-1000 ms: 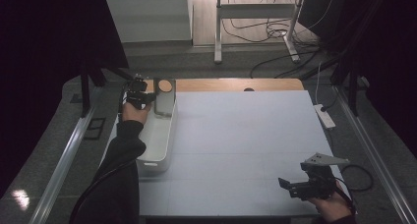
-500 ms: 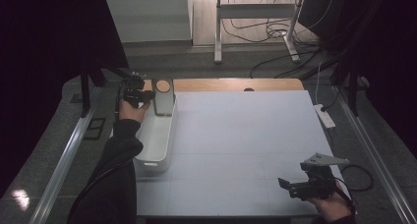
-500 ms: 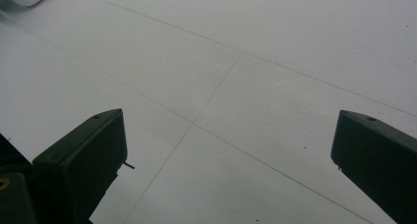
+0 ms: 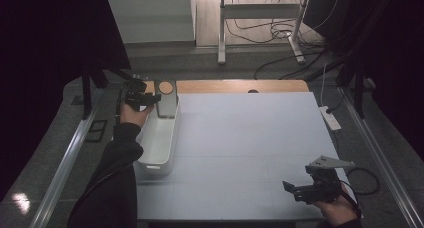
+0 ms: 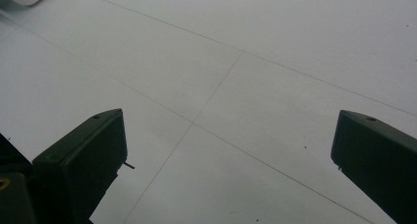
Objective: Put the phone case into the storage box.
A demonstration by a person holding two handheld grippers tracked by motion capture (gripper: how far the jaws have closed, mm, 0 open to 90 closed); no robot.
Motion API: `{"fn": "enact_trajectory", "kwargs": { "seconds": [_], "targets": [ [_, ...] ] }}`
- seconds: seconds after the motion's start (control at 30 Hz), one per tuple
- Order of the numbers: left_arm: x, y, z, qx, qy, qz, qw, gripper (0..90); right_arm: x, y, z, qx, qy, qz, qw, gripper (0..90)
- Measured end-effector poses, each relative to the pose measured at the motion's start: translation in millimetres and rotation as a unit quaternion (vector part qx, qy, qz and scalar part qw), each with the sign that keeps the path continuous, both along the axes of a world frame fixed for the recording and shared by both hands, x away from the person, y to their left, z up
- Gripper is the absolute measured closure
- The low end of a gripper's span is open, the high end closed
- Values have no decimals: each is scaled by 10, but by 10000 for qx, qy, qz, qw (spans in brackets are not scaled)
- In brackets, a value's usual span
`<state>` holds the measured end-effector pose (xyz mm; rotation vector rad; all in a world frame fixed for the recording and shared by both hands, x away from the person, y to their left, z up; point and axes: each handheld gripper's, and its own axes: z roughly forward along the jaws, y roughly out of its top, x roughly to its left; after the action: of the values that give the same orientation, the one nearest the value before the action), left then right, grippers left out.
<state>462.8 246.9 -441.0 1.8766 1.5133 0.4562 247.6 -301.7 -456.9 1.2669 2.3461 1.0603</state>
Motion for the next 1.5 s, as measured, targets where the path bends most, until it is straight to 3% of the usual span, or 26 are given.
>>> {"fn": "enact_trajectory", "kwargs": {
  "seconds": [0.33,0.4,0.5,0.7,1.0,1.23,1.5],
  "targets": [
    [-9,48,-38,-207,-17,-184,9996,355,1,-2,0,8,4,1,10000,0],
    [-14,46,-47,-345,6,-328,9989,310,1,-1,0,6,7,6,10000,0],
    [-26,23,-52,-222,12,-440,9988,220,3,-1,-1,3,10,5,10000,0],
    [-42,7,-48,-310,-2,-596,9977,99,1,1,-1,1,8,7,10000,1],
    [-97,-12,-12,-245,-78,-706,9972,17,-2,3,1,-1,15,12,10000,1],
    [-146,-35,-8,-63,-110,-793,9968,2,-4,4,3,-16,20,15,10000,1],
    [-211,-18,2,-207,-189,-873,9958,0,-4,7,2,-14,10,38,10000,1]
  ]
}}
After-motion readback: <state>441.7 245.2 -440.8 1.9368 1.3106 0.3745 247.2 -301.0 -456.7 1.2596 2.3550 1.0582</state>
